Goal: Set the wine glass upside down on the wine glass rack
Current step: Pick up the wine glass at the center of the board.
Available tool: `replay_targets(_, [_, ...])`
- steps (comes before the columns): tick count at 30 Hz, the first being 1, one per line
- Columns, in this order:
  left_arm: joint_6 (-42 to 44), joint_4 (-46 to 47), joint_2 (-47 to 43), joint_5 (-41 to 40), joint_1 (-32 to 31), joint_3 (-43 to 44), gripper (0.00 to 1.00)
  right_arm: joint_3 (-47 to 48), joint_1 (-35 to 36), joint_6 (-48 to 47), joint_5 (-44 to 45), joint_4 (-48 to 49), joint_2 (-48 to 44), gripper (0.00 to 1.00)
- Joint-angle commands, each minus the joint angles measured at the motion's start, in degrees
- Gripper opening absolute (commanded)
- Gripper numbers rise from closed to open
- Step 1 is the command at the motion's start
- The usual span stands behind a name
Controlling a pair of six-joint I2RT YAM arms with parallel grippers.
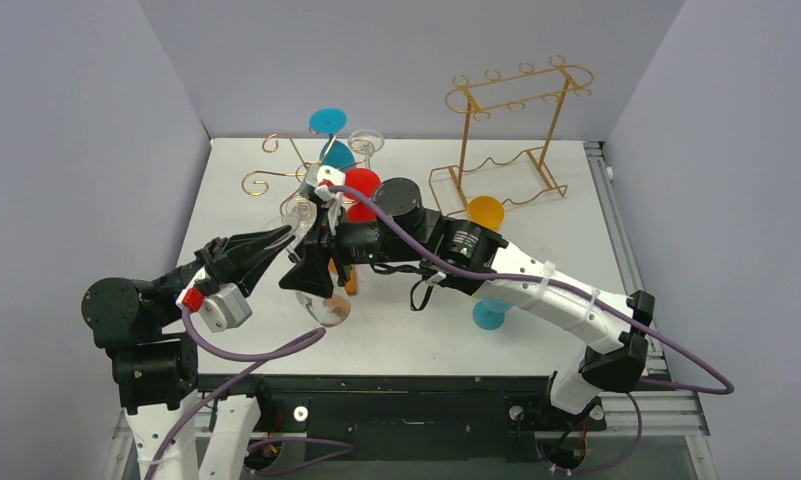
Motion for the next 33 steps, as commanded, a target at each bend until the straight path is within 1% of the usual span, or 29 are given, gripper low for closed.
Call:
replay_targets(1, [-6.2,17.8,-0.1,-3.2,0.1,-3.8,0.00,-1.5,0.8,-0.4,2.5,6.7,-6.0,0.57])
replay_targets(3, [-6.8,20.1,0.3,-3.6,0.1,-3.4,0.00,-2.8,0.0,0.5,3.3,8.0,-7.3,0.61])
replay_targets(5, [-6.8,20.1,1.4,-3.6,0.1,-2.2,0.00,-3.7,-1.0,1.6,3.7,8.8,-8.1,0.71])
replay_targets(7, [-6.3,21.0,2.2,-3.7,0.1,-1.1,0.00,-4.3,-2.2,2.1,3.7,8.6,-8.9,0.73])
replay_targets(11, [-1.1,18.7,3.9,-3.1,0.1,1.4,0.00,-6.8,-5.4,2.0,3.6,6.6,-11.8,0.74])
replay_targets(13, [-0.2,19.0,4.8,-2.7,0.1,2.4,0.00,-8.9,-6.7,1.6,3.0,6.5,-13.3,0.74])
replay_targets(20, [-5.3,27.4,7.2,-1.9,0.0,3.6,0.00,-10.2,-6.1,-1.7,1.7,2.7,-13.0,0.75])
replay_targets(25, [-6.9,28.8,7.9,-1.3,0.0,4.0,0.00,-10.9,-5.1,-3.1,1.0,4.6,-12.8,0.76])
replay_targets(30, [-12.2,31.8,8.7,-1.3,0.0,4.3,0.00,-11.2,-4.0,-5.5,1.6,5.3,-11.0,0.76])
replay_targets(33, [-13.1,32.1,8.6,-0.8,0.0,3.8,0.00,-12.1,-3.4,-7.0,2.8,6.6,-10.3,0.76])
